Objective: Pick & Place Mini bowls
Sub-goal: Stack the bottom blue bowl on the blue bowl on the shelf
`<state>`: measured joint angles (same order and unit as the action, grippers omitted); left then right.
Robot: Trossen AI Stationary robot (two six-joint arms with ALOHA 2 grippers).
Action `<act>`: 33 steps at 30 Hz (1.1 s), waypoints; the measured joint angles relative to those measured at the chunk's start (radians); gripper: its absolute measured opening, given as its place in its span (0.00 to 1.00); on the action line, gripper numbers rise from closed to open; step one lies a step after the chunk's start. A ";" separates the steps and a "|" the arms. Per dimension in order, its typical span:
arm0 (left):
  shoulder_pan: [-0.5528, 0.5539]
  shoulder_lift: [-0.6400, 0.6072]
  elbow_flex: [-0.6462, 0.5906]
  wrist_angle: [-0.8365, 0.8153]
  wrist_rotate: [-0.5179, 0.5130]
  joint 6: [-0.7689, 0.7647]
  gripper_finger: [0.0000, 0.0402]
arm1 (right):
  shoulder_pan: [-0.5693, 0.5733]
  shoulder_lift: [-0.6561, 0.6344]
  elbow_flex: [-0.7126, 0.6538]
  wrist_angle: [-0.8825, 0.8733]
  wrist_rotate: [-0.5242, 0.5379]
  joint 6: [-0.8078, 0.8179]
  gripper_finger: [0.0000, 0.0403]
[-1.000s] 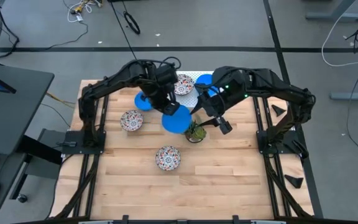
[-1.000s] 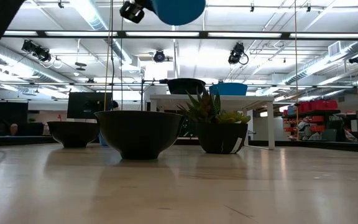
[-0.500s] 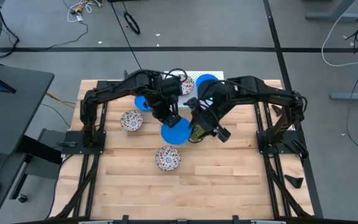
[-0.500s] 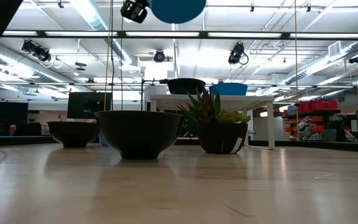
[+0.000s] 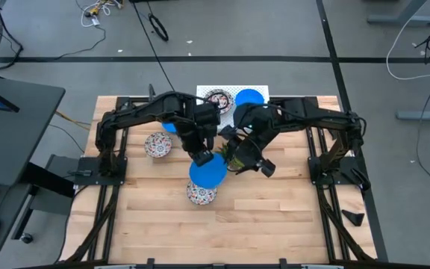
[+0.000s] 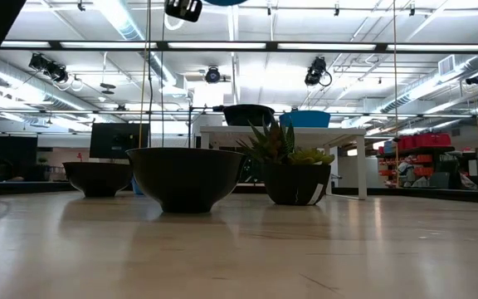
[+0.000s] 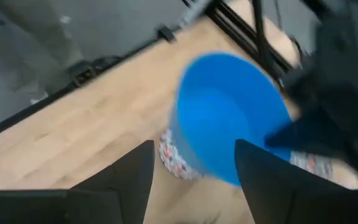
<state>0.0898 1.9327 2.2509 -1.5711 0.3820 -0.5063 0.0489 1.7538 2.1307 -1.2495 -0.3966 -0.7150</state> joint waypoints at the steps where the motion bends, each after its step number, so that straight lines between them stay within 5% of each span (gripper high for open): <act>1: 0.004 0.000 0.000 0.000 0.000 -0.012 0.01 | 0.000 0.000 0.000 -0.011 0.027 0.032 0.56; 13: 0.024 -0.001 0.000 0.000 0.112 0.028 0.01 | 0.001 0.007 0.002 0.022 0.017 0.019 0.56; 33: -0.011 -0.002 -0.001 -0.001 0.155 0.201 0.01 | 0.020 0.053 0.000 0.038 -0.060 -0.170 0.56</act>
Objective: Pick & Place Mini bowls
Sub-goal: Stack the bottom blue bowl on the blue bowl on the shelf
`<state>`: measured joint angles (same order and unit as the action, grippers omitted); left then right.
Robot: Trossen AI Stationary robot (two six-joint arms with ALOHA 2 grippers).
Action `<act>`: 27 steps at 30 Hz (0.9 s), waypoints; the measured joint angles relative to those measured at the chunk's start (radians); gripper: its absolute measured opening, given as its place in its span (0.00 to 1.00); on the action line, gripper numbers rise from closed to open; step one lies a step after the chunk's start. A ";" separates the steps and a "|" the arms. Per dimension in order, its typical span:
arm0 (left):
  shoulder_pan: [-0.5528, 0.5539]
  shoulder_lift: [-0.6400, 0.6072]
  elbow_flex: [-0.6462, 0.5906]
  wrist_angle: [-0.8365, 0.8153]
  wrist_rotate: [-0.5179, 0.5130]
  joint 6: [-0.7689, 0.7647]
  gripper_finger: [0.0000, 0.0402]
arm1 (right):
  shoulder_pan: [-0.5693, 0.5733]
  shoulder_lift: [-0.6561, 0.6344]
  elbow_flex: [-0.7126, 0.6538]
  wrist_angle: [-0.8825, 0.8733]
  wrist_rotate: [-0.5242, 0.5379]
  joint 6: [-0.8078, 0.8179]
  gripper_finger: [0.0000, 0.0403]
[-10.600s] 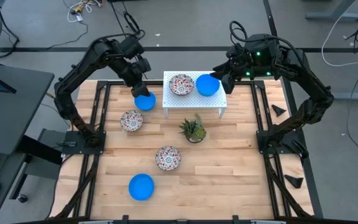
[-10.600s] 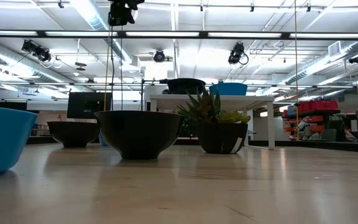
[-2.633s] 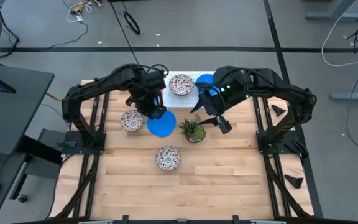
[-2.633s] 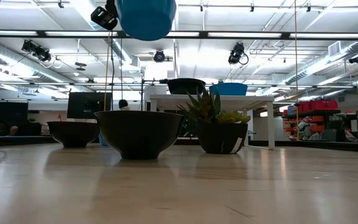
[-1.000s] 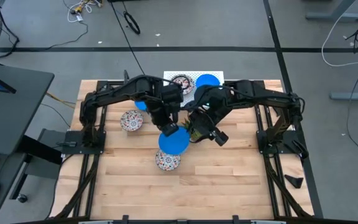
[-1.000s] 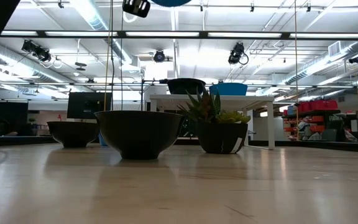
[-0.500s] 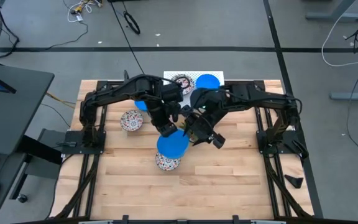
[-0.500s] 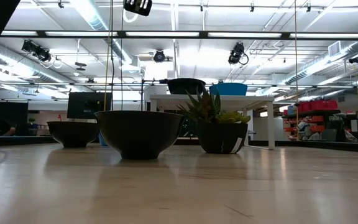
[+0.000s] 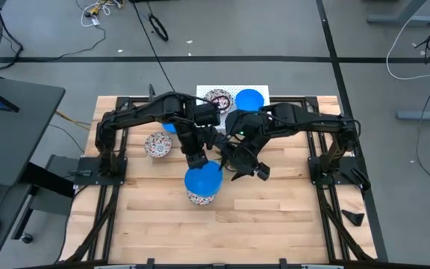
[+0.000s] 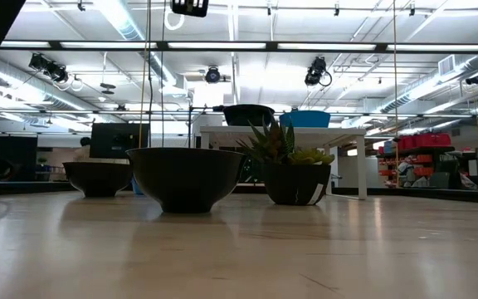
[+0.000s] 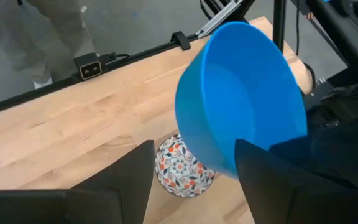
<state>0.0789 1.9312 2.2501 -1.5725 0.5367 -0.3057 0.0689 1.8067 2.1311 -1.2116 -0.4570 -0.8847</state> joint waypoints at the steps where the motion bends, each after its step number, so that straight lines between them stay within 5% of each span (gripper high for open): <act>1: 0.001 0.000 0.000 0.001 -0.001 0.004 0.01 | 0.000 0.000 0.000 0.000 0.000 -0.003 0.56; 15: 0.000 0.000 0.000 0.002 0.021 -0.031 0.01 | -0.001 0.000 0.000 -0.001 -0.006 -0.005 0.46; 27: 0.024 0.000 0.000 0.002 -0.003 -0.213 0.01 | -0.026 0.000 0.000 -0.050 0.000 0.282 0.32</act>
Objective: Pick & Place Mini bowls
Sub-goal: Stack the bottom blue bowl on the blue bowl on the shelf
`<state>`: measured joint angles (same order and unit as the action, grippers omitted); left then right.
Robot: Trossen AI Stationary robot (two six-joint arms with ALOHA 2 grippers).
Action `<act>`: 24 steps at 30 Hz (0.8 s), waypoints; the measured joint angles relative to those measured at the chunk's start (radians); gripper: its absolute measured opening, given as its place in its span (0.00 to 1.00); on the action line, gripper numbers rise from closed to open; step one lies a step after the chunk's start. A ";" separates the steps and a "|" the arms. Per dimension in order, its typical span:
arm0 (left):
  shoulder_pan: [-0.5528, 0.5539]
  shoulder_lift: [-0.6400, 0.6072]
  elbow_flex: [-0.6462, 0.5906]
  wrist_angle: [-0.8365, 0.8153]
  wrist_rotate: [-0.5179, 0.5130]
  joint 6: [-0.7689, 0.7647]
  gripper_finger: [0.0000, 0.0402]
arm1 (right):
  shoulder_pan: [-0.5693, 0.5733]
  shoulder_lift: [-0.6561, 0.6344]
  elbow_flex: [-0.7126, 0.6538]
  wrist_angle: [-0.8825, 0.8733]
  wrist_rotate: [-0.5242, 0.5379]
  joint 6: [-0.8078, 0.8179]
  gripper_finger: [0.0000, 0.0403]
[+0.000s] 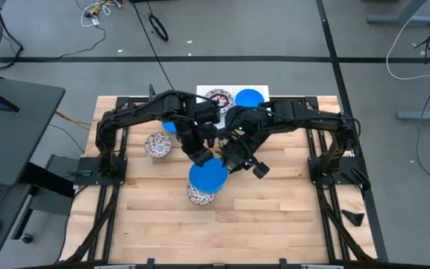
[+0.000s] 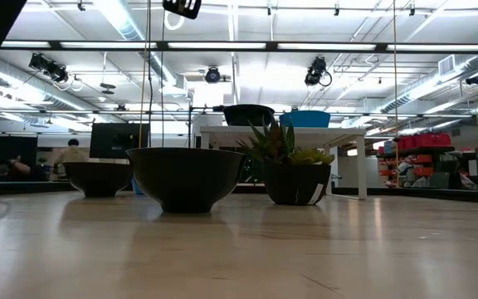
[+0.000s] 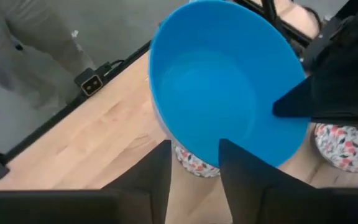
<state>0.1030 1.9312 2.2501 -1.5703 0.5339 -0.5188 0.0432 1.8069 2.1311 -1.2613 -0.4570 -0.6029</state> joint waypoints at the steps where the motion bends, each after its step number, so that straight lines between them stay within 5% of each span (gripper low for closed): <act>1: 0.003 0.000 0.000 0.000 -0.002 -0.015 0.01 | -0.002 0.000 0.000 -0.005 -0.003 -0.008 0.32; 16: 0.023 0.000 -0.001 -0.001 0.030 0.040 0.01 | -0.003 0.000 0.000 0.000 -0.025 -0.098 0.30; 24: 0.025 0.000 -0.001 0.006 0.028 0.085 0.01 | -0.005 0.000 0.000 0.009 -0.030 -0.129 0.04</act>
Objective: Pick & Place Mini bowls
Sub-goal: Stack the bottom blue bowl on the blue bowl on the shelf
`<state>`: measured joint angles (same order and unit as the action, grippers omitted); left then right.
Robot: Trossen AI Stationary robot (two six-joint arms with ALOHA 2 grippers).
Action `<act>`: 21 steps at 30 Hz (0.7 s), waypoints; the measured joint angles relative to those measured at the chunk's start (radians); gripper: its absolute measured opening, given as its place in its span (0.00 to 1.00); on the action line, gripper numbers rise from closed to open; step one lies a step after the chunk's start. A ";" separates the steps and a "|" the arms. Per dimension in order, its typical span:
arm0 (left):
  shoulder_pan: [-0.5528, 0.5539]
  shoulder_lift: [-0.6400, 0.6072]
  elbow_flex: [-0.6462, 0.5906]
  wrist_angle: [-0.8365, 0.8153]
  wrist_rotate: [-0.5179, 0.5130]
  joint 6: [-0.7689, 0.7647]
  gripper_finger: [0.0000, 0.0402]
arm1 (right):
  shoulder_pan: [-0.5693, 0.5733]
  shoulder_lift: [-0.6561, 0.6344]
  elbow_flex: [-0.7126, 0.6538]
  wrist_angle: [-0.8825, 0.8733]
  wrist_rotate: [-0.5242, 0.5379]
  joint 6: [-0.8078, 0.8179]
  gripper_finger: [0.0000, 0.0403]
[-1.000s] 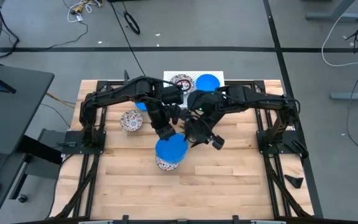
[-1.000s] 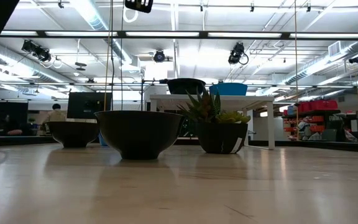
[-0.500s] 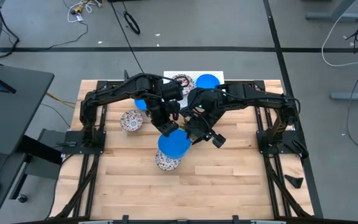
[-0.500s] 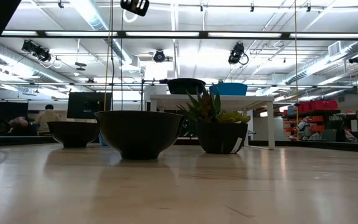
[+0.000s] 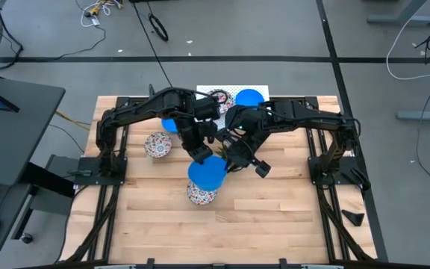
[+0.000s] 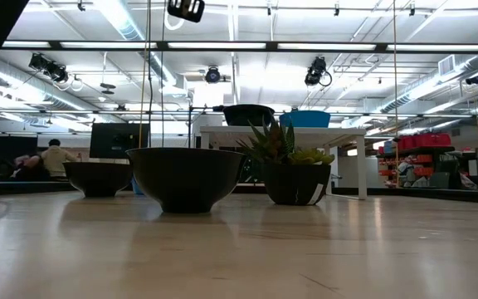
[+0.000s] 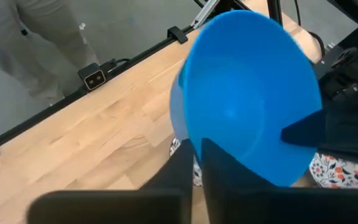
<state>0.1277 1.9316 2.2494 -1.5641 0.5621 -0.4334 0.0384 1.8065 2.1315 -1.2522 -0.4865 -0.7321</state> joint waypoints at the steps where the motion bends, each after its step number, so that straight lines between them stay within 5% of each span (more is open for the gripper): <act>1: 0.001 0.000 0.000 0.003 0.000 0.003 0.01 | 0.000 0.000 0.000 0.000 0.000 0.000 0.03; 12: 0.022 0.000 0.000 0.049 0.046 0.013 0.11 | -0.012 -0.011 -0.001 -0.020 -0.007 -0.036 0.00; 21: 0.046 0.000 0.001 0.107 0.090 0.103 0.32 | -0.025 -0.040 -0.001 -0.038 -0.031 -0.064 0.00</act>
<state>0.1734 1.9316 2.2501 -1.4568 0.6521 -0.3300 0.0132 1.7668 2.1307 -1.2906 -0.5171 -0.7965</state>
